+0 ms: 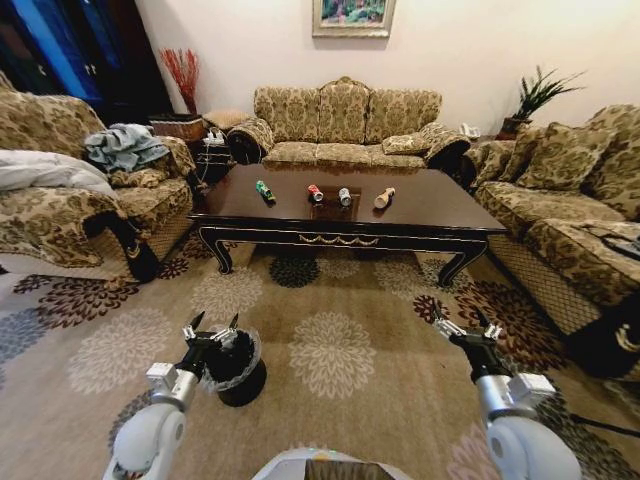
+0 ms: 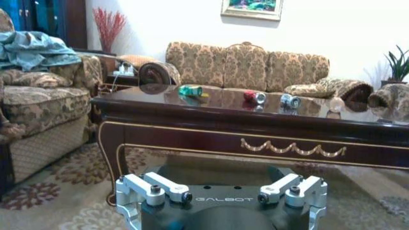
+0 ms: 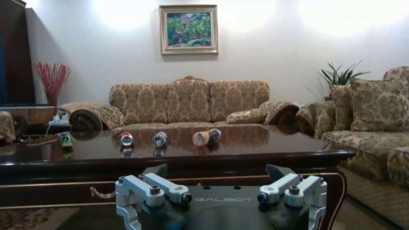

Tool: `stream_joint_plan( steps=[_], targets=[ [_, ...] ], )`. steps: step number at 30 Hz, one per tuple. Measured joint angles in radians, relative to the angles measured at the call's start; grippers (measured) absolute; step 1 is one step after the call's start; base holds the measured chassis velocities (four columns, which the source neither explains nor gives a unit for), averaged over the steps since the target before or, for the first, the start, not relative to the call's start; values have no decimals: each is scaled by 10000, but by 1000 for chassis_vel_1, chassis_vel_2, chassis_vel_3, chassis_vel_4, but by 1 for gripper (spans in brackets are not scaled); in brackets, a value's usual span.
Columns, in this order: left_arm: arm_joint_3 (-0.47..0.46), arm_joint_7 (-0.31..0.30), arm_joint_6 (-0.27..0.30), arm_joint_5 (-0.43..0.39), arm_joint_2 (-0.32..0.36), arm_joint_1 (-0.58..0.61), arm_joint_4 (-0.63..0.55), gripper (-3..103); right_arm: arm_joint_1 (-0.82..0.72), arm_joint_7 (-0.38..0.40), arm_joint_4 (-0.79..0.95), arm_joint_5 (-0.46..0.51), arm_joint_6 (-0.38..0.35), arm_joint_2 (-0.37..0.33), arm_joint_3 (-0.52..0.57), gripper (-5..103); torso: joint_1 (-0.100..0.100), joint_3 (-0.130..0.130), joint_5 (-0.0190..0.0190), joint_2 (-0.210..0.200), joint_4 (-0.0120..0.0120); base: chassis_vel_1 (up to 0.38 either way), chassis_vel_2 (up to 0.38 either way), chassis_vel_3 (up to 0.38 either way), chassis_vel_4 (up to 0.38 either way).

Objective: Move to the front of the table and place the trash on the table into the trash bin.

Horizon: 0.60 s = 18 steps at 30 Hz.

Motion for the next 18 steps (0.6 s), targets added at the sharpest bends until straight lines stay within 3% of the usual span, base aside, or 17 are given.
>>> stream_joint_plan(
  steps=[6, 18],
  targets=[
    [85, 124, 135, 416, -387, 8, -121, 100, 80, -32, -343, -116, 99, -585, 63, 100, 0, 0, 1, 0, 0, 0, 0, 0, 0],
    [78, 255, -203, 649, -553, 112, 29, 100, 143, -115, -802, -552, 412, -752, -63, 100, 0, 0, 0, 0, 0, 0, 0, 0, 0]
  ],
)
